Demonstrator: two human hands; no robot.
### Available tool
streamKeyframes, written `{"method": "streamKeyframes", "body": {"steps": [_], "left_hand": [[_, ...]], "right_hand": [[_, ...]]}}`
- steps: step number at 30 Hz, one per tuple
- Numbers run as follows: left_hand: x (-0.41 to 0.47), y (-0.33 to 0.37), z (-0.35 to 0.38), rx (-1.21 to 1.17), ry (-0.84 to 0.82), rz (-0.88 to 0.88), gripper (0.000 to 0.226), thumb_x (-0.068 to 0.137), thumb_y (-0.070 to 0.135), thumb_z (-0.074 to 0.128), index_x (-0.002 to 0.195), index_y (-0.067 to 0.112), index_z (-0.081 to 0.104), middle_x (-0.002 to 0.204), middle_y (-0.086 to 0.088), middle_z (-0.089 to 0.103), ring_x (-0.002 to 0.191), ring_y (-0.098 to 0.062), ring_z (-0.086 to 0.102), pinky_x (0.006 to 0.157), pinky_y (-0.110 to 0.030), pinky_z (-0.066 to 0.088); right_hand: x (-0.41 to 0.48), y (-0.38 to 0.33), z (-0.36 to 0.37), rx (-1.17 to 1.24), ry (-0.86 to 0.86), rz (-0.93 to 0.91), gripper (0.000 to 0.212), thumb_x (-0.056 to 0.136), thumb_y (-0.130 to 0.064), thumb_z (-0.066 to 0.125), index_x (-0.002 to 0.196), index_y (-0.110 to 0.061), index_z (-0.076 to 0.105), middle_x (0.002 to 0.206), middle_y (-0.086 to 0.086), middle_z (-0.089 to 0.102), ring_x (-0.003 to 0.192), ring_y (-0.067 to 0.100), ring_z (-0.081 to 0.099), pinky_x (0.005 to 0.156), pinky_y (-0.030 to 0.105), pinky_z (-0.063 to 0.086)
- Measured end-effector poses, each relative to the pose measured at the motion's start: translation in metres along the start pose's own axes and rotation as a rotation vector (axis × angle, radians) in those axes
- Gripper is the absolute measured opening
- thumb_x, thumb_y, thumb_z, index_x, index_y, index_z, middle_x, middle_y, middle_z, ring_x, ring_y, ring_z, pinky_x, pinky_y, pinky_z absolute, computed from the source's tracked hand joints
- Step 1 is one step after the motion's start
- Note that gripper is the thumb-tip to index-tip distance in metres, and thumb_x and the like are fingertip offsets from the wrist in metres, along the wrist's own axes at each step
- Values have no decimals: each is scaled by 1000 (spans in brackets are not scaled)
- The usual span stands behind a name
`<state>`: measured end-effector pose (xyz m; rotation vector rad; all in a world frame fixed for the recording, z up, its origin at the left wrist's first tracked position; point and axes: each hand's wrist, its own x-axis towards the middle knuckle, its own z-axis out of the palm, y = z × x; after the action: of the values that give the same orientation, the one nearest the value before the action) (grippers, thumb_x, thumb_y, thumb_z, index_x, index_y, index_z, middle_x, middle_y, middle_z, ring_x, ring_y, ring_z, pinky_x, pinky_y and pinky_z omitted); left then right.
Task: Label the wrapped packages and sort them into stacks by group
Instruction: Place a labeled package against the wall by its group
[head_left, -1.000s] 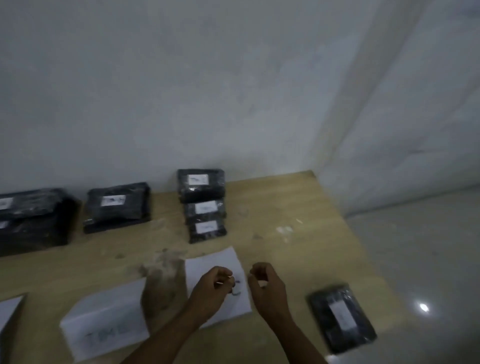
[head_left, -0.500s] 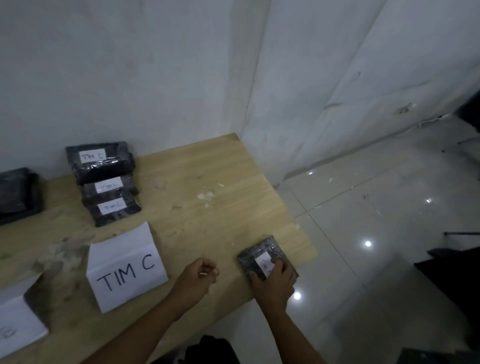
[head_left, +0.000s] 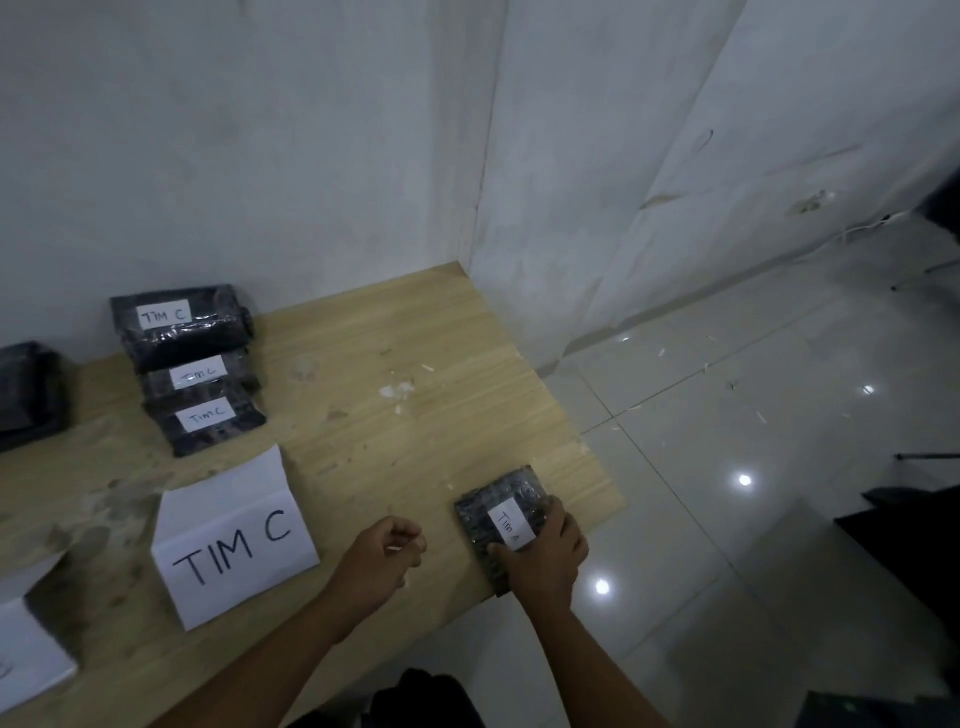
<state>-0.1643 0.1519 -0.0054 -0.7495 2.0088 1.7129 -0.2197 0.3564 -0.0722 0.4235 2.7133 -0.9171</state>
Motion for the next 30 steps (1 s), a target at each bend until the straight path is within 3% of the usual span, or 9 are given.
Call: {"method": "streamKeyframes", "body": {"steps": [5,7,9,11,14,18,23,28,30], "left_hand": [[-3,-1,-1,-16,23,3,8,94,17,56,100,14,60,104,-10,66,92,-24,65,69,-32,49],[-3,-1,-2,-32,25,1,7,95,17,55,100,14,60,104,-10,66,92,-24,65,69,-33,49],[-3,-3,-4,-38,38,4,7,94,18,56,100,15,60,104,-9,66,94,-24,65,71,-33,50],[-4,-4,-7,-36,54,9,9,94,19,56,101,15,60,105,-8,65,95,-23,65,73,-34,52],[-6,-6,-13,-40,84,22,11,94,21,57,103,17,60,107,-6,63,95,-20,65,78,-37,56],[-13,-4,-32,-53,198,32,21,92,27,60,112,22,55,112,2,58,95,-13,60,82,-41,57],[-26,-4,-88,-185,342,76,48,88,40,64,130,25,47,124,6,49,107,-17,57,78,-36,58],[-49,-20,-153,-442,388,157,29,86,21,69,113,19,63,109,-11,69,89,-22,71,71,-35,60],[-60,-34,-184,-523,443,177,31,85,15,71,114,18,63,104,-12,71,87,-23,72,67,-33,60]], "right_hand": [[1,0,0,64,22,-14,93,61,-41,88,137,-14,41,146,16,25,132,32,19,103,44,37],[0,-1,0,62,-2,-3,94,60,-47,87,137,-15,43,149,14,26,134,33,20,104,43,35],[-2,-2,0,8,-4,-17,95,55,-57,84,133,-20,44,140,8,43,129,31,29,101,40,32],[-7,-8,0,-24,16,-4,96,51,-62,81,130,-25,43,133,3,47,126,28,32,98,42,32],[-15,-20,2,150,39,-78,93,52,-52,87,129,-25,41,131,2,42,125,25,35,97,45,41],[-28,-50,2,495,-97,-271,84,57,-31,92,124,-26,41,121,-5,41,110,7,48,92,31,52],[-45,-107,25,567,-352,-468,87,55,-39,92,124,-37,40,128,-5,40,116,8,52,89,36,56],[-72,-164,67,569,-488,-482,116,46,-43,95,140,-31,28,136,-2,36,121,15,53,92,40,55],[-90,-190,89,603,-508,-441,112,48,-33,96,138,-26,30,133,-4,42,112,16,60,89,38,57]]}}
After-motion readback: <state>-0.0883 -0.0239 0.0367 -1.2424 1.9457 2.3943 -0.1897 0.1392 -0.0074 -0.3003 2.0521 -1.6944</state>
